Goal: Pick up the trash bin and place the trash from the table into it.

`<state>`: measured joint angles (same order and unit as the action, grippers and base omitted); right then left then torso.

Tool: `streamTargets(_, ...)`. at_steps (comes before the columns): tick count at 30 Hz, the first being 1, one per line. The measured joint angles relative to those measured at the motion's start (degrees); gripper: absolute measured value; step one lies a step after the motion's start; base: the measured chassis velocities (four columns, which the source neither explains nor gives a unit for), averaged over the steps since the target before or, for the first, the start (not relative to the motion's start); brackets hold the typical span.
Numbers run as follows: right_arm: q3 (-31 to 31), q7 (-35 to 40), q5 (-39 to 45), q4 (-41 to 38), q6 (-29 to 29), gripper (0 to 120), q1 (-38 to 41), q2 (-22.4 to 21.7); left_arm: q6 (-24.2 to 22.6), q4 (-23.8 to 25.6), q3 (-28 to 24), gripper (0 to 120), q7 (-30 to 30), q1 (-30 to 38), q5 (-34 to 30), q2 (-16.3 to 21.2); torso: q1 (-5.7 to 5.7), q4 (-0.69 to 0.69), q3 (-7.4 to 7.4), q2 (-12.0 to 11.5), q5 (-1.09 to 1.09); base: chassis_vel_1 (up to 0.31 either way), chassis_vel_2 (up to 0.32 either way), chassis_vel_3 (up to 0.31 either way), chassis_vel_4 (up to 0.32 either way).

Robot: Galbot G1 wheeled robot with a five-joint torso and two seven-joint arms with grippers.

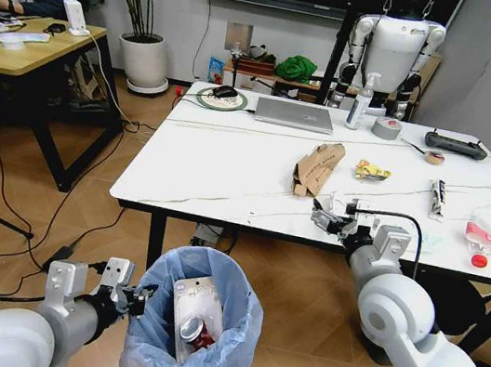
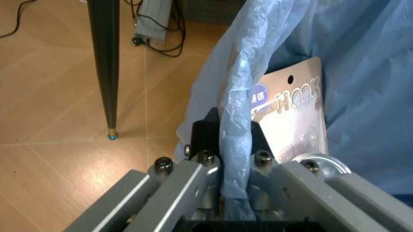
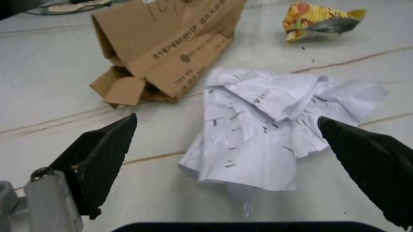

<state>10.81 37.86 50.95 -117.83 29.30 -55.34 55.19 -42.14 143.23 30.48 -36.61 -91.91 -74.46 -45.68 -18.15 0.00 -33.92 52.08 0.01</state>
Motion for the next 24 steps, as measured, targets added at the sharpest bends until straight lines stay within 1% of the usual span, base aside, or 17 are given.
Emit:
streamTargets(4, 0.05, 1.08, 0.75, 2.32, -0.02, 100, 0.49, 0.30, 0.00, 0.01, -0.08, 0, 0.26, 0.21, -0.01, 0.24, 0.00, 0.00, 0.00, 0.00, 0.00, 0.000, 0.000, 0.000, 0.000)
streamTargets(6, 0.05, 1.21, 0.90, 2.79, -0.06, 97, 0.59, 0.39, 0.00, 0.01, -0.10, 0, 0.33, 0.32, -0.01, 0.28, 0.00, -0.01, 0.00, 0.00, -0.01, 0.000, 0.000, 0.000, 0.000)
streamTargets(7, 0.06, 1.22, 0.91, 2.96, -0.10, 93, 0.65, 0.41, 0.00, 0.02, -0.07, 0, 0.34, 0.38, -0.02, 0.35, 0.01, 0.00, 0.00, 0.00, -0.01, 0.000, 0.000, 0.000, 0.000)
streamTargets(8, 0.06, 1.22, 0.91, 2.98, -0.12, 91, 0.66, 0.42, 0.00, 0.02, -0.04, 0, 0.34, 0.38, -0.01, 0.36, 0.01, 0.00, 0.00, 0.00, 0.00, 0.000, 0.000, 0.000, 0.000)
streamTargets(9, 0.12, 1.20, 0.88, 3.02, -0.17, 84, 0.66, 0.44, 0.00, 0.03, 0.22, 0, 0.34, 0.38, -0.03, 0.38, 0.01, 0.00, 0.00, 0.00, -0.01, 0.000, 0.000, 0.000, 0.000)
streamTargets(10, 0.19, 1.14, 0.80, 3.07, -0.23, 80, 0.66, 0.45, 0.00, 0.03, 0.42, 0, 0.34, 0.35, -0.07, 0.40, 0.01, 0.00, 0.00, 0.00, -0.01, 0.000, 0.000, 0.000, 0.000)
streamTargets(11, 0.24, 1.10, 0.69, 3.16, -0.29, 77, 0.62, 0.46, 0.00, 0.03, 0.52, 0, 0.33, 0.31, -0.08, 0.40, 0.01, 0.00, 0.00, 0.00, -0.01, 0.000, 0.000, 0.000, 0.000)
streamTargets(12, 0.24, 1.10, 0.69, 3.16, -0.29, 77, 0.62, 0.46, 0.00, 0.03, 0.52, 0, 0.33, 0.31, -0.08, 0.40, 0.01, 0.00, 0.00, 0.00, -0.01, 0.000, 0.000, 0.000, 0.000)
streamTargets(13, 0.28, 1.06, 0.39, 3.33, -0.41, 72, 0.56, 0.53, 0.00, 0.03, 0.62, 0, 0.33, 0.20, -0.08, 0.41, 0.01, 0.00, 0.00, 0.00, -0.01, 0.000, 0.000, 0.000, 0.000)
streamTargets(14, 0.30, 0.99, 0.10, 3.45, -0.49, 70, 0.50, 0.60, 0.00, 0.03, 0.66, 0, 0.32, 0.14, -0.08, 0.41, 0.01, 0.00, 0.00, 0.00, -0.01, 0.000, 0.000, 0.000, 0.000)
streamTargets(15, 0.33, 0.85, -0.38, 3.62, -0.58, 64, 0.40, 0.72, 0.00, 0.03, 0.67, 0, 0.31, -0.03, -0.09, 0.42, 0.01, 0.00, 0.00, 0.00, -0.01, 0.000, 0.000, 0.000, 0.000)
streamTargets(17, 0.34, 0.67, -0.83, 3.66, -0.62, 55, 0.24, 0.90, 0.00, 0.03, 0.65, 0, 0.30, -0.13, -0.12, 0.60, 0.01, 0.00, 0.00, 0.00, -0.01, 0.000, 0.000, 0.000, 0.000)
streamTargets(18, 0.34, 0.67, -0.83, 3.66, -0.62, 55, 0.24, 0.90, 0.00, 0.03, 0.65, 0, 0.30, -0.13, -0.12, 0.60, 0.01, 0.00, 0.00, 0.00, -0.01, 0.000, 0.000, 0.000, 0.000)
streamTargets(19, 0.34, 0.55, -0.99, 3.66, -0.64, 50, 0.15, 0.98, 0.00, 0.03, 0.65, 0, 0.31, -0.12, -0.16, 0.76, 0.01, 0.00, 0.00, 0.00, -0.01, 0.000, 0.000, 0.000, 0.000)
streamTargets(20, 0.34, 0.48, -1.06, 3.65, -0.64, 49, 0.10, 1.01, 0.00, 0.03, 0.65, 0, 0.31, -0.12, -0.19, 0.86, 0.01, 0.00, 0.00, 0.00, -0.01, 0.000, 0.000, 0.000, 0.000)
streamTargets(21, 0.34, 0.32, -1.28, 3.59, -0.69, 41, -0.02, 1.11, 0.00, 0.03, 0.69, 0, 0.33, -0.11, -0.28, 1.11, 0.01, 0.00, 0.00, 0.00, -0.01, 0.000, 0.000, 0.000, 0.000)
streamTargets(24, 0.39, -0.10, -1.93, 3.56, -0.96, 30, -0.19, 1.12, 0.00, 0.03, 0.77, 0, 0.41, -0.12, -0.37, 1.38, 0.01, 0.00, 0.00, 0.00, -0.01, 0.000, 0.000, 0.000, 0.000)
